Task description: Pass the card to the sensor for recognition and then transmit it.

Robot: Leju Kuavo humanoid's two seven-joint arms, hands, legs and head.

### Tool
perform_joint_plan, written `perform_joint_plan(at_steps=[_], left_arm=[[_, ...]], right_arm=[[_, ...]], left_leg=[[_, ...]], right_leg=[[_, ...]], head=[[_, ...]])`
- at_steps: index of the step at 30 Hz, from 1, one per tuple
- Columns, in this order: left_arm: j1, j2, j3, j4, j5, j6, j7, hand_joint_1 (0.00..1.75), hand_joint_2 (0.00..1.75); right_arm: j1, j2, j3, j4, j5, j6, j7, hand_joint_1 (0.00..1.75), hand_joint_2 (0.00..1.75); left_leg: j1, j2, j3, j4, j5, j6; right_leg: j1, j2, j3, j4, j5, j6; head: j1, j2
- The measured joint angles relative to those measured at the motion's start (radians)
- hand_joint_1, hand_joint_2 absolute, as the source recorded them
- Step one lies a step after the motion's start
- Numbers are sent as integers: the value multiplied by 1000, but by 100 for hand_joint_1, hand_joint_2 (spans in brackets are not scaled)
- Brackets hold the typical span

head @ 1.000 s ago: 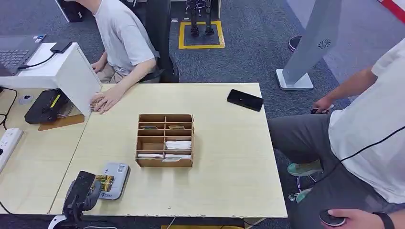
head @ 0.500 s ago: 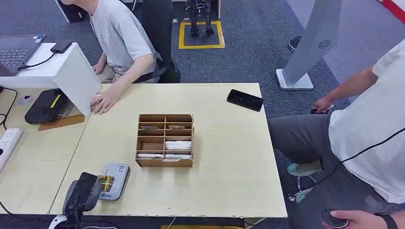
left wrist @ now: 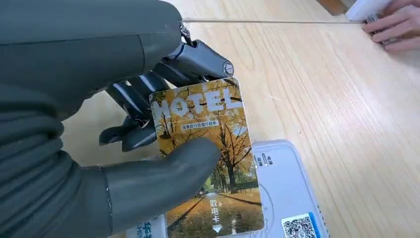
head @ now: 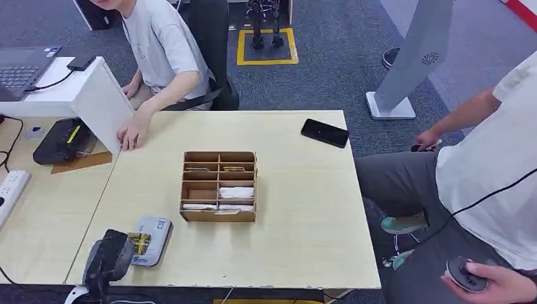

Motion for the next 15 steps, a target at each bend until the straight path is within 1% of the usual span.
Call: perform_joint_plan(at_steps=[3,5,8,11,13,15], left_arm=[[0,-2,0,0,48,-8,-16,175,175],[0,-2,0,0,102,-23,-33,175,175],[1,-7,7,-6,239,-59,-79,175,175],[1,-20,12,-42,322,-58,-137,175,175],[-8,-27,19,-72,366,-51,-161,175,175],[-22,-32,23,-98,383,-30,-187,175,175]], right_arm=[[-2,0,-2,1,7,-11,-5,0,175],[-4,0,-4,2,14,-12,-9,0,175],[-5,0,-9,6,24,-17,-19,0,175],[-8,0,-15,11,32,-27,-24,0,175],[-11,0,-19,15,33,-31,-31,0,175],[-12,0,-19,21,34,-39,-34,0,175]], left_leg=[[0,0,0,0,0,0],[0,0,0,0,0,0],[0,0,0,0,0,0],[0,0,0,0,0,0],[0,0,0,0,0,0],[0,0,0,0,0,0]], right_leg=[[0,0,0,0,0,0],[0,0,0,0,0,0],[0,-1,0,0,0,0],[0,-1,0,0,0,0],[0,-1,0,0,0,0],[0,-1,0,0,0,0]], head=[[0,0],[0,0],[0,0],[0,0],[0,0],[0,0]])
